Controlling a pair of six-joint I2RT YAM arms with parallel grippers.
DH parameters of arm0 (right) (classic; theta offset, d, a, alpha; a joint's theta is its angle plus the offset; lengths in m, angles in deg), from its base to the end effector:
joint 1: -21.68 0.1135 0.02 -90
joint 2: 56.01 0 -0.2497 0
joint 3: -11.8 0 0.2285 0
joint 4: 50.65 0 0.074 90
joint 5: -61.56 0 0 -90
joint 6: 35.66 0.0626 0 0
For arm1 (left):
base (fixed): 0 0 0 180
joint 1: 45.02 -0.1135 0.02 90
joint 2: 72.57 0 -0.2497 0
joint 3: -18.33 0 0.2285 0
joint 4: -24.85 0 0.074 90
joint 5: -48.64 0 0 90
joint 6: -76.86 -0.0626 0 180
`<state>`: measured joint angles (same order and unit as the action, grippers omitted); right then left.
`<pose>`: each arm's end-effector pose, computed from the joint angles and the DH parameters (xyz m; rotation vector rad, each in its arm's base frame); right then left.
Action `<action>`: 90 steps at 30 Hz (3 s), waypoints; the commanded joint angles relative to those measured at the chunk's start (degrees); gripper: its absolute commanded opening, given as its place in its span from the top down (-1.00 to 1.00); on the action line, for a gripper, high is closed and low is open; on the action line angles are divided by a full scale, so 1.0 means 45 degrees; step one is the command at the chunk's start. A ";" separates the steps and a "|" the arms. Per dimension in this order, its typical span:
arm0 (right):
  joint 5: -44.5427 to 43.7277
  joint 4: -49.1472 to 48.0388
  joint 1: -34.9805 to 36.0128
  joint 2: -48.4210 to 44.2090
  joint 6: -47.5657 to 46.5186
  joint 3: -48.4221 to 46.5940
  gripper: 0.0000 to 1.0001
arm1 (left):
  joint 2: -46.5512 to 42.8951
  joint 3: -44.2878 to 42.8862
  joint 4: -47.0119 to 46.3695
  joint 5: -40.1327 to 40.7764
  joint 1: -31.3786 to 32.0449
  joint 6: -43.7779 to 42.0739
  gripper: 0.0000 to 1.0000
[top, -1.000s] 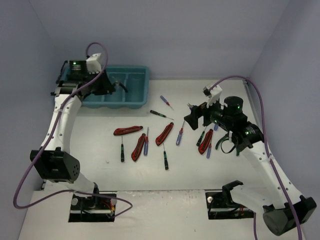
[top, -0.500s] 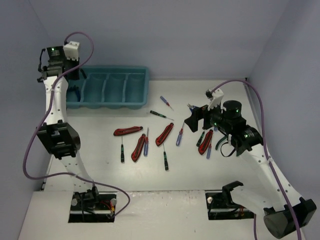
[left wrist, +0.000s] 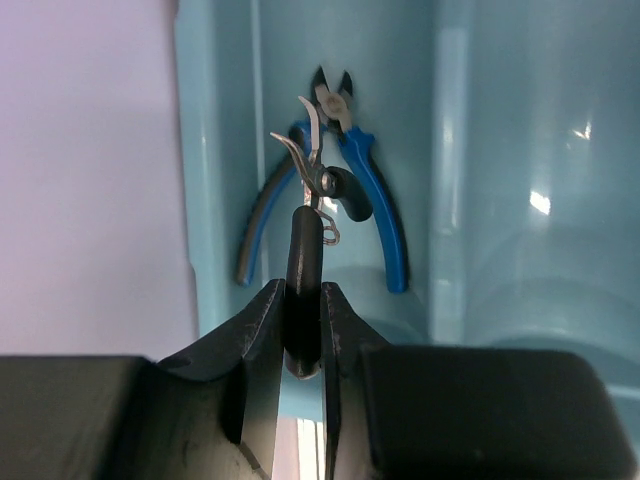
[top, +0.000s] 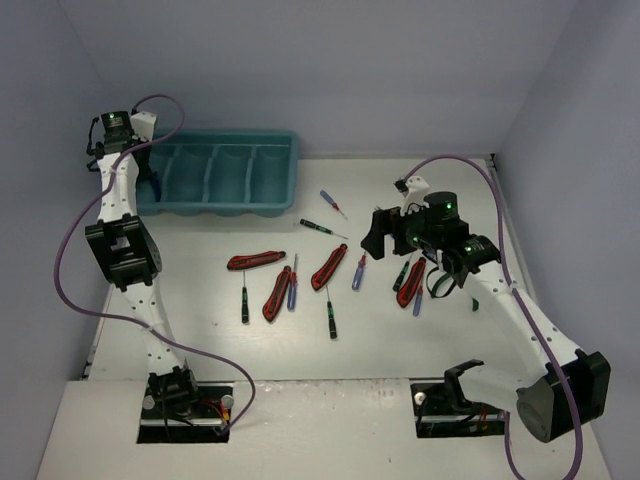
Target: Sort the tools into containers
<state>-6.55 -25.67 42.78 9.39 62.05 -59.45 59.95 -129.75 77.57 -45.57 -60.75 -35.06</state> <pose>0.2418 0.1183 0.3205 -0.4872 1.8799 0.7009 0.4995 0.1359 0.2764 0.1612 2.2260 0.2801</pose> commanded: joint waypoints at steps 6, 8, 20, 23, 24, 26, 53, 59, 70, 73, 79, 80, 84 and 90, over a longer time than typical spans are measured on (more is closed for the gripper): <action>-0.0197 -0.0625 0.0018 0.0446 -0.0072 -0.0576 -0.93 | 0.0083 -0.0241 -0.2825 -0.0139 -0.0195 0.0282 0.48; -0.0353 -0.0625 0.0003 0.0465 -0.0086 -0.0515 -0.94 | 0.0184 -0.0138 -0.3158 -0.0209 -0.0229 0.0495 0.28; -0.3357 -0.0343 -0.0737 0.0104 0.0297 -0.0331 -0.93 | -0.1654 0.1443 -0.4698 -0.0411 -0.0296 0.2469 -0.33; -0.5559 0.0091 -0.1224 -0.0040 0.0422 -0.0417 -0.93 | -0.2608 0.2082 -0.4597 -0.0687 -0.0213 0.3513 -0.35; -0.6303 0.0243 -0.1329 -0.0071 0.0406 -0.0449 -0.93 | -0.3157 0.2354 -0.4564 -0.0793 -0.0166 0.3824 -0.35; -0.7627 0.0479 -0.1553 -0.0098 0.0277 -0.0442 -0.93 | -0.4161 0.3044 -0.4527 -0.1110 -0.0053 0.4438 -0.35; -0.5942 0.0614 -0.7083 0.4088 0.2661 0.1181 -0.68 | -1.4651 1.3701 -0.3395 -0.2842 0.7789 0.8508 -0.45; -0.5438 0.0481 -0.7909 0.4409 0.2903 0.2097 -0.57 | -1.5650 1.4425 -0.3086 -0.2796 0.7904 0.8286 -0.45; -0.5477 0.0201 -0.8471 0.5197 0.3557 0.2870 -0.40 | -1.6028 1.4735 -0.2808 -0.2929 0.8090 0.8219 -0.45; -0.5382 0.0064 -0.8479 0.5079 0.3697 0.3086 -0.25 | -1.6074 1.4744 -0.2684 -0.2937 0.8086 0.8217 -0.45; -0.4987 -0.0057 -0.8459 0.4442 0.3909 0.3480 0.20 | -1.6070 1.4740 -0.2688 -0.3066 0.8105 0.8420 -0.45; -0.4971 -0.0058 -0.8459 0.4340 0.3912 0.3509 0.26 | -1.6058 1.4716 -0.2700 -0.3126 0.8106 0.8506 -0.45; -0.4962 -0.0119 -0.8459 0.3885 0.3893 0.3644 0.55 | -1.6011 1.4562 -0.2689 -0.3344 0.8125 0.8622 -0.45; -0.4962 -0.0242 -0.8358 0.2818 0.3768 0.3685 0.98 | -1.5979 1.4286 -0.2708 -0.3634 0.8234 0.8805 -0.46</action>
<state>-29.27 -27.34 5.17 26.95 78.59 -42.90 -11.18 -62.24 67.31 -59.74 -24.30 2.87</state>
